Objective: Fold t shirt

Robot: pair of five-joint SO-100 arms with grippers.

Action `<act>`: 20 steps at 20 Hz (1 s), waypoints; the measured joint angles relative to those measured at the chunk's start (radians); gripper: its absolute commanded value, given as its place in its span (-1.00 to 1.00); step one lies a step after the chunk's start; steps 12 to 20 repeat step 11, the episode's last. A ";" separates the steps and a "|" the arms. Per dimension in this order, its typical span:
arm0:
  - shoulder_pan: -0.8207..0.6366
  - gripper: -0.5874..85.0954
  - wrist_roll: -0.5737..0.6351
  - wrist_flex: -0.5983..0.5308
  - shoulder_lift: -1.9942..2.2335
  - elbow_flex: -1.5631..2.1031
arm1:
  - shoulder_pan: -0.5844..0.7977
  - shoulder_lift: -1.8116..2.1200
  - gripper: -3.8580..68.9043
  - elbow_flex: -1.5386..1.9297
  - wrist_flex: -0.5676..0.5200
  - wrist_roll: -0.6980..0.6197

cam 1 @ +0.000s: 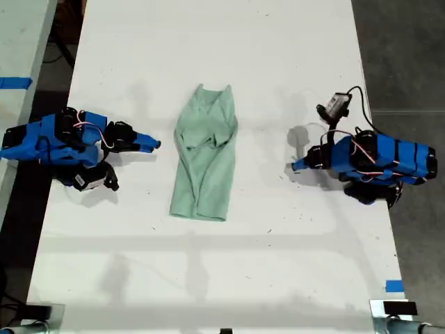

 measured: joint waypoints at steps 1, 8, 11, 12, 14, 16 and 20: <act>0.017 -0.72 0.052 0.000 0.000 0.000 | 0.000 0.000 -0.86 0.000 0.000 0.000; 0.002 -0.72 0.084 0.000 0.000 0.000 | 0.000 0.000 -0.86 0.000 0.000 0.000; -0.002 -0.72 0.084 0.000 0.000 0.000 | 0.000 0.000 -0.86 0.000 0.000 0.000; -0.002 -0.72 0.084 0.000 0.000 0.000 | 0.000 0.000 -0.86 0.000 0.000 0.000; -0.002 -0.72 0.084 0.000 0.000 0.000 | 0.000 0.000 -0.86 0.000 0.000 0.000; -0.002 -0.72 0.084 0.000 0.000 0.000 | 0.000 0.000 -0.86 0.000 0.000 0.000; -0.002 -0.72 0.084 0.000 0.000 0.000 | 0.000 0.000 -0.86 0.000 0.000 0.000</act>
